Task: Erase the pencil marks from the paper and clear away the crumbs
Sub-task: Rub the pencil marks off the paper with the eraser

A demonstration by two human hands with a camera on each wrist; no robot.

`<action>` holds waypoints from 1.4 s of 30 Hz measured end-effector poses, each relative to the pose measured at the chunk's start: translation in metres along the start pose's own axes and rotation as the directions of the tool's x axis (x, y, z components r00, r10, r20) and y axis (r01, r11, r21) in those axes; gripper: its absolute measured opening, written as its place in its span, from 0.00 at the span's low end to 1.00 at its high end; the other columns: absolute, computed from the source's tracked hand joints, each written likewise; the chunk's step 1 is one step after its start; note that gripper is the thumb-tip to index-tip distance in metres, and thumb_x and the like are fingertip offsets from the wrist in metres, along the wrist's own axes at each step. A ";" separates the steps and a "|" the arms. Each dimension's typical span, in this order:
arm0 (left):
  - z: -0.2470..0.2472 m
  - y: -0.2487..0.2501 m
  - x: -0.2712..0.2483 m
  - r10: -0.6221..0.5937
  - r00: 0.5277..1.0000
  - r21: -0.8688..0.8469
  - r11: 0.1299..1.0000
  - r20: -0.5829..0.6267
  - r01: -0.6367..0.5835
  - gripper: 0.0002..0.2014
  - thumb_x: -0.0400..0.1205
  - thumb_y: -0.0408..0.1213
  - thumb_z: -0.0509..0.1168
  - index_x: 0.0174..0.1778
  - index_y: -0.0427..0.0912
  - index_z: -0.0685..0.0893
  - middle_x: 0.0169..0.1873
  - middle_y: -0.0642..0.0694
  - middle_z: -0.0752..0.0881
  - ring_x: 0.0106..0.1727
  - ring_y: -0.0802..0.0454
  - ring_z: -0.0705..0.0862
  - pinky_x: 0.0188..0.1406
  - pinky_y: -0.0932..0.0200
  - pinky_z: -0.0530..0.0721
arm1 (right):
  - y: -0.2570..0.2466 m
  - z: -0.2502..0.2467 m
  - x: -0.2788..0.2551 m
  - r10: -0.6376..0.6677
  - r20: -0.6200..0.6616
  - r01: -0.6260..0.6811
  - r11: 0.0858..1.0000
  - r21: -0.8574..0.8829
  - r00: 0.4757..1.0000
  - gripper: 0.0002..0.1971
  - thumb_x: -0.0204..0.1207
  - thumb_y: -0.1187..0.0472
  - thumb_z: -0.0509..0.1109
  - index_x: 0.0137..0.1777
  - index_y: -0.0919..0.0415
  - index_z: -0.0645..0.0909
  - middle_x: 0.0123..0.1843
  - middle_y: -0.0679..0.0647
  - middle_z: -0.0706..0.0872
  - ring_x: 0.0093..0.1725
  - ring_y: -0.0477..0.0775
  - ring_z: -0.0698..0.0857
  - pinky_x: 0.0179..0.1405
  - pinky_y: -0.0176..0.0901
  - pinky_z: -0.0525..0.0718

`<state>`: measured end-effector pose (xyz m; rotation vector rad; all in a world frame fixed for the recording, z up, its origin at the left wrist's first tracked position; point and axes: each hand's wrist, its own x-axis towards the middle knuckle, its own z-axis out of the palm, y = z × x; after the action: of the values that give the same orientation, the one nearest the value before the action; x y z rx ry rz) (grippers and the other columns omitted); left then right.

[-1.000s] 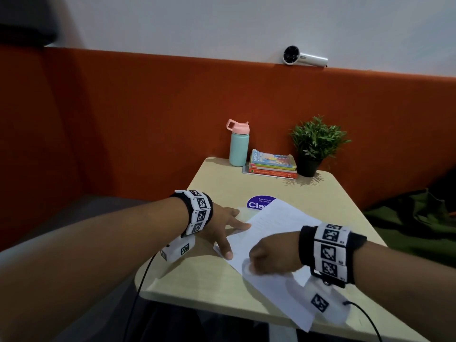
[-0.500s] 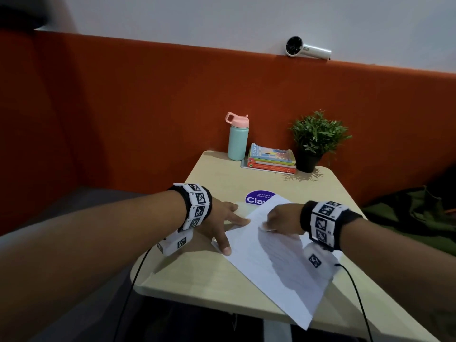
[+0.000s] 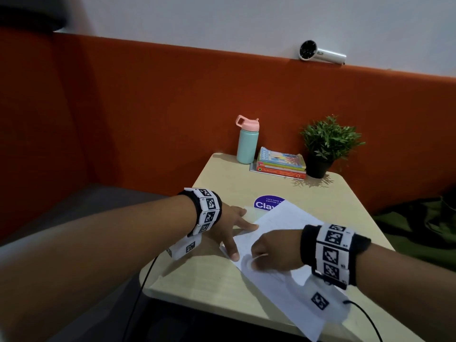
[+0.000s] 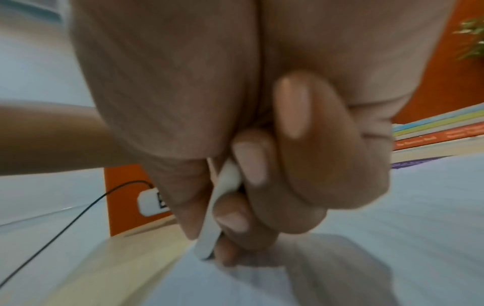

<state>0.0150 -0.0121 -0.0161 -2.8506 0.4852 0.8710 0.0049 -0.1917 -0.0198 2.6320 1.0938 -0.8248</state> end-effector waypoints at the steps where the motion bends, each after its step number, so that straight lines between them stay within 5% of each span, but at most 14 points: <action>1: 0.000 0.000 0.000 0.001 1.000 0.000 1.000 0.003 -0.001 0.52 0.75 0.67 0.73 0.88 0.71 0.46 0.90 0.52 0.36 0.90 0.46 0.41 0.85 0.37 0.48 | 0.005 -0.001 0.001 -0.009 -0.010 0.009 1.000 -0.027 1.000 0.15 0.83 0.43 0.57 0.47 0.50 0.79 0.47 0.47 0.85 0.48 0.49 0.81 0.52 0.43 0.76; 4: -0.002 0.001 0.000 0.001 1.000 -0.002 1.000 0.017 -0.001 0.51 0.76 0.67 0.72 0.88 0.70 0.45 0.90 0.51 0.36 0.90 0.45 0.41 0.85 0.36 0.48 | 0.039 -0.018 0.008 0.104 -0.170 -0.127 0.984 -0.125 0.980 0.18 0.84 0.44 0.56 0.57 0.54 0.82 0.57 0.50 0.85 0.55 0.51 0.81 0.58 0.44 0.77; 6: -0.002 0.001 0.000 0.000 1.000 0.001 1.000 0.016 0.000 0.51 0.76 0.67 0.72 0.88 0.70 0.45 0.90 0.51 0.36 0.90 0.45 0.41 0.85 0.36 0.49 | 0.042 -0.015 0.008 0.115 -0.228 -0.153 0.975 -0.159 0.967 0.18 0.83 0.46 0.56 0.58 0.55 0.82 0.55 0.50 0.85 0.54 0.53 0.82 0.56 0.45 0.79; 11: 0.000 0.000 0.000 -0.001 1.000 0.004 1.000 -0.004 0.001 0.51 0.75 0.68 0.72 0.87 0.72 0.46 0.90 0.52 0.37 0.90 0.45 0.43 0.85 0.38 0.50 | -0.002 0.011 -0.009 -0.124 -0.143 0.103 0.984 -0.144 0.982 0.09 0.82 0.47 0.57 0.47 0.49 0.75 0.46 0.47 0.82 0.47 0.52 0.82 0.53 0.50 0.82; 16: -0.001 0.000 0.001 -0.002 1.000 0.021 1.000 0.006 0.002 0.51 0.75 0.69 0.71 0.87 0.72 0.45 0.90 0.52 0.37 0.90 0.45 0.43 0.85 0.36 0.50 | 0.039 -0.013 -0.001 0.110 -0.271 -0.183 0.948 -0.261 0.956 0.13 0.83 0.47 0.56 0.55 0.51 0.80 0.50 0.48 0.83 0.47 0.51 0.81 0.50 0.47 0.83; 21: 0.003 -0.003 0.004 0.005 1.000 0.013 1.000 -0.026 -0.005 0.51 0.73 0.71 0.72 0.86 0.74 0.47 0.90 0.53 0.38 0.90 0.45 0.46 0.86 0.37 0.50 | -0.008 0.009 -0.013 -0.076 -0.183 0.035 0.976 -0.214 0.980 0.11 0.83 0.49 0.56 0.53 0.50 0.78 0.50 0.49 0.84 0.45 0.51 0.80 0.48 0.47 0.80; 26: -0.001 -0.001 0.004 0.012 1.000 0.015 1.000 -0.026 -0.011 0.53 0.72 0.70 0.74 0.88 0.71 0.48 0.90 0.53 0.40 0.90 0.43 0.48 0.85 0.36 0.53 | 0.041 -0.019 0.003 0.187 -0.250 -0.244 0.945 -0.219 0.950 0.13 0.84 0.48 0.56 0.54 0.51 0.80 0.48 0.47 0.81 0.47 0.50 0.81 0.48 0.44 0.82; 32: 0.004 -0.005 0.005 0.057 0.998 0.035 0.998 -0.028 -0.056 0.53 0.74 0.71 0.70 0.88 0.70 0.43 0.89 0.50 0.35 0.90 0.45 0.39 0.85 0.34 0.46 | 0.033 -0.014 0.005 0.161 -0.258 -0.220 0.951 -0.219 0.953 0.15 0.84 0.49 0.55 0.58 0.54 0.81 0.55 0.50 0.82 0.55 0.53 0.82 0.55 0.48 0.82; 36: 0.010 -0.008 0.009 0.066 0.998 0.061 0.996 -0.019 -0.065 0.55 0.73 0.72 0.70 0.87 0.71 0.39 0.89 0.48 0.34 0.89 0.44 0.34 0.85 0.31 0.44 | -0.005 0.004 -0.004 0.005 -0.111 -0.023 0.987 -0.156 0.994 0.14 0.85 0.48 0.54 0.49 0.54 0.76 0.52 0.52 0.85 0.51 0.53 0.81 0.57 0.49 0.79; 42: 0.009 -0.008 0.009 0.065 0.998 0.079 0.995 -0.018 -0.064 0.55 0.73 0.72 0.70 0.87 0.70 0.38 0.89 0.47 0.35 0.89 0.43 0.36 0.86 0.32 0.44 | 0.020 -0.017 0.009 0.189 -0.145 -0.212 0.963 -0.168 0.971 0.23 0.87 0.50 0.49 0.63 0.63 0.81 0.60 0.59 0.87 0.59 0.57 0.83 0.61 0.48 0.79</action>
<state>0.0205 -0.0051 -0.0283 -2.7898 0.6031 0.8145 0.0313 -0.1947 -0.0114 2.6134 0.8635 -0.4966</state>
